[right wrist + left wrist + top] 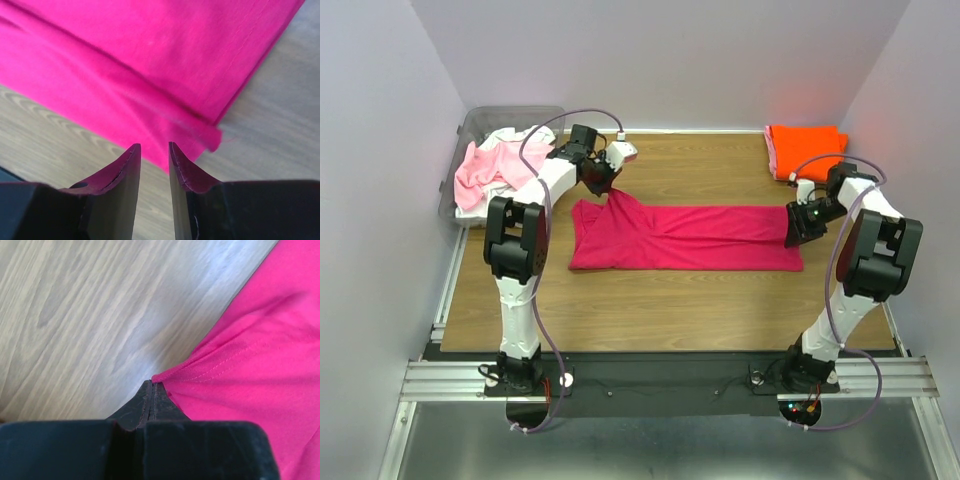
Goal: Fold and stack the t-shirts
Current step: Fold the tshirt
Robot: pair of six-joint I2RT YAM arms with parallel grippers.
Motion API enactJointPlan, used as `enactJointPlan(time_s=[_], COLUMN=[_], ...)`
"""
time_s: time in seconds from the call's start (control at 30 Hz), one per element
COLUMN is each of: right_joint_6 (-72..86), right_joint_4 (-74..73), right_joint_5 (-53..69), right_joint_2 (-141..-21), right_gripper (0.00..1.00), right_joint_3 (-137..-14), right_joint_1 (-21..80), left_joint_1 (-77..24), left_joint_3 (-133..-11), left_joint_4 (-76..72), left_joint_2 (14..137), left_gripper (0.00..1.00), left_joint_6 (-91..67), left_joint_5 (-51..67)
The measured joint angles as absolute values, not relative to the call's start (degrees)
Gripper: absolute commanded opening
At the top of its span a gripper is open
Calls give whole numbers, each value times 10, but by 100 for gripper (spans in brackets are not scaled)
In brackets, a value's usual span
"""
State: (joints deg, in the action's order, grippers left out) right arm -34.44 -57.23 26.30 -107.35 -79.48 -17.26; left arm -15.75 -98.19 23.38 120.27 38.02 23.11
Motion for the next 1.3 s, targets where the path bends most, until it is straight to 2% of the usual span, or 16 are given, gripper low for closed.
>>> enactJointPlan(time_s=[0.43,0.53,0.73,0.97,1.17,1.3], right_joint_6=[-289,-273,-255,-256,-227,-173], right_joint_4=[-503,-489,-484,-503,-496,-465], right_joint_5=[238,228,242,314,378,422], right_joint_2=[-1127,-1145,-1132,-1074,-1065,-1112], right_gripper=[35,38,46,46,40,38], right_joint_3=[-826,-828,-832,-862,-915,-961], right_joint_1=[-173,-173,-172,-160,-82,-4], left_joint_1=[-145,-145,-147,-161,-177,-180], left_joint_3=[-937,-933,-933,-927,-905,-903], left_joint_4=[233,230,225,223,225,225], left_joint_2=[1202,1202,1202,1177,1137,1135], left_gripper=[0,0,0,0,0,0], left_joint_6=[381,381,372,371,374,374], left_joint_5=[220,220,229,247,260,264])
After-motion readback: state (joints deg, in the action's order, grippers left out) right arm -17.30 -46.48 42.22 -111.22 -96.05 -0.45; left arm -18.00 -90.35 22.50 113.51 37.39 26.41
